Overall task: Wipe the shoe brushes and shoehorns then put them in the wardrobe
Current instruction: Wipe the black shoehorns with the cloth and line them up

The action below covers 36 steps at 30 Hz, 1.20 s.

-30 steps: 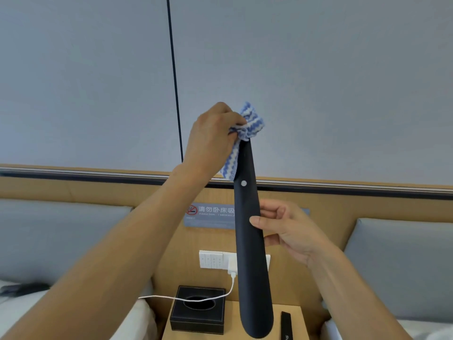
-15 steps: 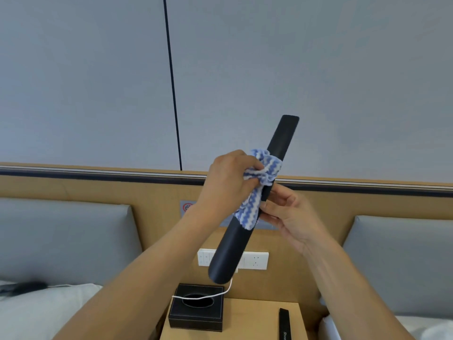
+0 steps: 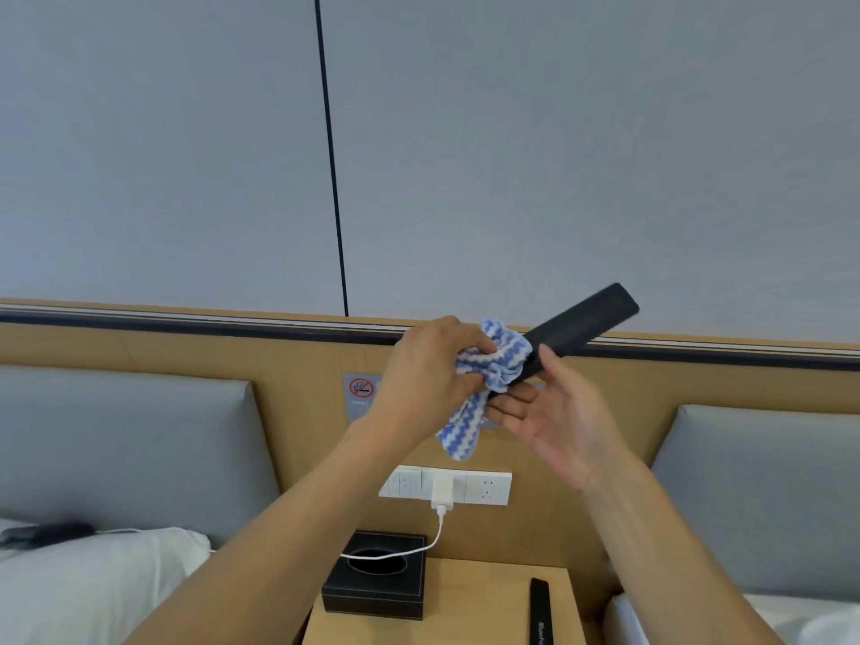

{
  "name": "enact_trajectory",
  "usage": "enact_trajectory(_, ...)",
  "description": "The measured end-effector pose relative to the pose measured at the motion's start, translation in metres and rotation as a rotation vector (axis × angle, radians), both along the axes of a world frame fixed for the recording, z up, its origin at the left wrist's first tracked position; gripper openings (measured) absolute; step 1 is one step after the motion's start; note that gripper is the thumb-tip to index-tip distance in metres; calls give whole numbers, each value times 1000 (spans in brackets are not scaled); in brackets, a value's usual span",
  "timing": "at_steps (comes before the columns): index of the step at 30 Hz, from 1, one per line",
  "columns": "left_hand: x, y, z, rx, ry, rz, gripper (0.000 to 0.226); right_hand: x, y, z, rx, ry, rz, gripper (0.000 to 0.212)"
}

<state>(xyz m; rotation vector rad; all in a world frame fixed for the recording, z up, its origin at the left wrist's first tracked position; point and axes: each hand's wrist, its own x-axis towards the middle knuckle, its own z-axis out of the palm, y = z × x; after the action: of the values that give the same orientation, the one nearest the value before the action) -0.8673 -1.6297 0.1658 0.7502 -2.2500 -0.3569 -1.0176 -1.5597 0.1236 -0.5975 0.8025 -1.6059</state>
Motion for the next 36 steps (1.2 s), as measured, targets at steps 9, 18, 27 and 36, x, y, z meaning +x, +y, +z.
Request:
enact_trajectory(9,1,9,-16,-115,-60,-15,24,-2,-2,0,40,72,-189,50)
enact_trajectory(18,34,-8,-48,-21,17,36,22,-28,8,16,-78,112,-325,34)
enact_trajectory(27,67,-32,-63,35,-68,149,30,-32,19,8,-83,179,-292,56)
enact_trajectory(36,56,-21,-70,82,-155,136,22,-23,14,-1,-15,134,-242,42)
